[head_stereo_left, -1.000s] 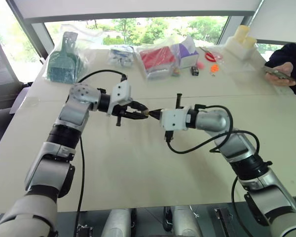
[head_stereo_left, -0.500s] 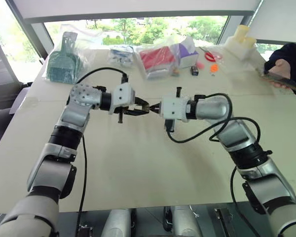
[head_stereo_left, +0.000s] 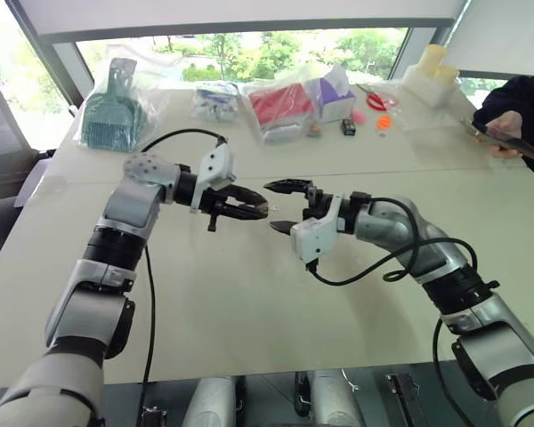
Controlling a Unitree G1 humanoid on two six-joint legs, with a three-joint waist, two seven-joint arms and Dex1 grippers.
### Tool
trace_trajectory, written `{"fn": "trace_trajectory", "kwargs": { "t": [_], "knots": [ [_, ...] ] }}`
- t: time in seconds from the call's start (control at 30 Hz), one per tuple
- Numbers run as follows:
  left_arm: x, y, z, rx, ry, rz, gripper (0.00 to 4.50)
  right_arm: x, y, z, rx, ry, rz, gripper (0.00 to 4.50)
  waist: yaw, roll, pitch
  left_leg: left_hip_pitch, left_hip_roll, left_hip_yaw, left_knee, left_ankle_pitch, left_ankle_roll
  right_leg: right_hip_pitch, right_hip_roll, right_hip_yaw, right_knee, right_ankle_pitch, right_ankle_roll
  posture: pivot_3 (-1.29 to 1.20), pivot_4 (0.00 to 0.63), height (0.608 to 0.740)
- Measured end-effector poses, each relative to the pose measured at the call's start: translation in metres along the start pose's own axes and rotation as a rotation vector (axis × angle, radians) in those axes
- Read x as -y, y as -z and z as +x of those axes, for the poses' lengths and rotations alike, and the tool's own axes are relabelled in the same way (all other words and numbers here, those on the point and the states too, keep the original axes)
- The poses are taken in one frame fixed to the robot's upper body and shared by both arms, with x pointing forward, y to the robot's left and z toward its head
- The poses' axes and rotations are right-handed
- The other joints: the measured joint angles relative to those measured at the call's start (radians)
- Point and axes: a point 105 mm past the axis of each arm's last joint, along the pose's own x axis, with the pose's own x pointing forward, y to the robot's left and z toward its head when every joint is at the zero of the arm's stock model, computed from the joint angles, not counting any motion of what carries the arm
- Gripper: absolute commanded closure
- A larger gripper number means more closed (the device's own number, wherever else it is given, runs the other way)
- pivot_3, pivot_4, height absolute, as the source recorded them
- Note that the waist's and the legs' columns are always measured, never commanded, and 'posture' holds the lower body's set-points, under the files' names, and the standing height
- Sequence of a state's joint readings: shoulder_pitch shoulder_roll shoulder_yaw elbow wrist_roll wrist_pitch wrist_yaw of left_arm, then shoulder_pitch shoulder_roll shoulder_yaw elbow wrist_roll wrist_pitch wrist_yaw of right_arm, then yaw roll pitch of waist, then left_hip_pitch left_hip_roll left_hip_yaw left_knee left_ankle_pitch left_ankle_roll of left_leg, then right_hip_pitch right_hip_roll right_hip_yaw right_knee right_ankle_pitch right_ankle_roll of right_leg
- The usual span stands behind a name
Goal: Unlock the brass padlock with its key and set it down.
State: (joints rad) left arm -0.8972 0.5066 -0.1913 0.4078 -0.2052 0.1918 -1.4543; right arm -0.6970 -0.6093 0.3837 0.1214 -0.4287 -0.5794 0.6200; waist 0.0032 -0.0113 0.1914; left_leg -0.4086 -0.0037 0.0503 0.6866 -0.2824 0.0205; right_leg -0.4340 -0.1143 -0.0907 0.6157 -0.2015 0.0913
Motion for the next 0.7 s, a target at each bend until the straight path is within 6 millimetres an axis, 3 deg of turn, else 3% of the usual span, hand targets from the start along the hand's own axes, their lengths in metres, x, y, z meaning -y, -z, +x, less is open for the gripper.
{"fn": "trace_trajectory", "kwargs": {
  "t": [0.07, 0.13, 0.2, 0.37, 0.67, 0.7],
  "knots": [
    [0.0, 0.001, 0.0, -0.001, 0.0, -0.004, 3.73, 0.002, -0.003, 0.001, 0.017, 0.018, -0.013, 0.41, 0.001, 0.0, 0.0, 0.0, 0.0, 0.0, 0.0, 0.0, 0.0, 0.0, 0.0, 0.0, 0.0, 0.0, 0.0, 0.0, 0.15, 0.74],
    [0.0, 0.001, 0.0, -0.002, 0.0, -0.008, 3.73, 0.005, -0.006, 0.003, 0.036, 0.035, -0.03, 0.93, 0.001, 0.0, 0.0, 0.0, 0.0, 0.0, 0.0, 0.0, 0.0, 0.0, 0.0, 0.0, 0.0, 0.0, 0.0, 0.0, 0.15, 0.74],
    [0.001, 0.0, 0.0, 0.0, 0.001, -0.009, 3.73, 0.007, -0.008, 0.005, 0.045, 0.04, -0.042, 1.7, 0.002, 0.0, 0.0, 0.0, 0.0, 0.0, 0.0, 0.0, 0.0, 0.0, 0.0, 0.0, 0.0, 0.0, 0.0, 0.0, 0.15, 0.74],
    [-0.001, -0.005, -0.005, 0.03, -0.022, -0.03, 3.73, 0.0, -0.005, 0.005, 0.049, 0.024, -0.052, 4.38, 0.001, 0.0, 0.0, 0.0, 0.0, 0.0, 0.0, 0.0, 0.0, 0.0, 0.0, 0.0, 0.0, 0.0, 0.0, 0.0, 0.15, 0.74],
    [0.001, -0.006, -0.012, 0.023, -0.021, -0.055, 3.73, 0.002, -0.008, 0.01, 0.071, 0.029, -0.08, 4.49, 0.0, 0.0, 0.0, 0.0, 0.0, 0.0, 0.0, 0.0, 0.0, 0.0, 0.0, 0.0, 0.0, 0.0, 0.0, 0.0, 0.15, 0.74],
    [0.001, -0.007, -0.012, 0.019, -0.022, -0.058, 3.23, 0.002, -0.008, 0.01, 0.073, 0.031, -0.08, 4.5, 0.0, 0.0, 0.0, 0.0, 0.0, 0.0, 0.0, 0.0, 0.0, 0.0, 0.0, 0.0, 0.0, 0.0, 0.0, 0.0, 0.15, 0.74]
  ]
}}
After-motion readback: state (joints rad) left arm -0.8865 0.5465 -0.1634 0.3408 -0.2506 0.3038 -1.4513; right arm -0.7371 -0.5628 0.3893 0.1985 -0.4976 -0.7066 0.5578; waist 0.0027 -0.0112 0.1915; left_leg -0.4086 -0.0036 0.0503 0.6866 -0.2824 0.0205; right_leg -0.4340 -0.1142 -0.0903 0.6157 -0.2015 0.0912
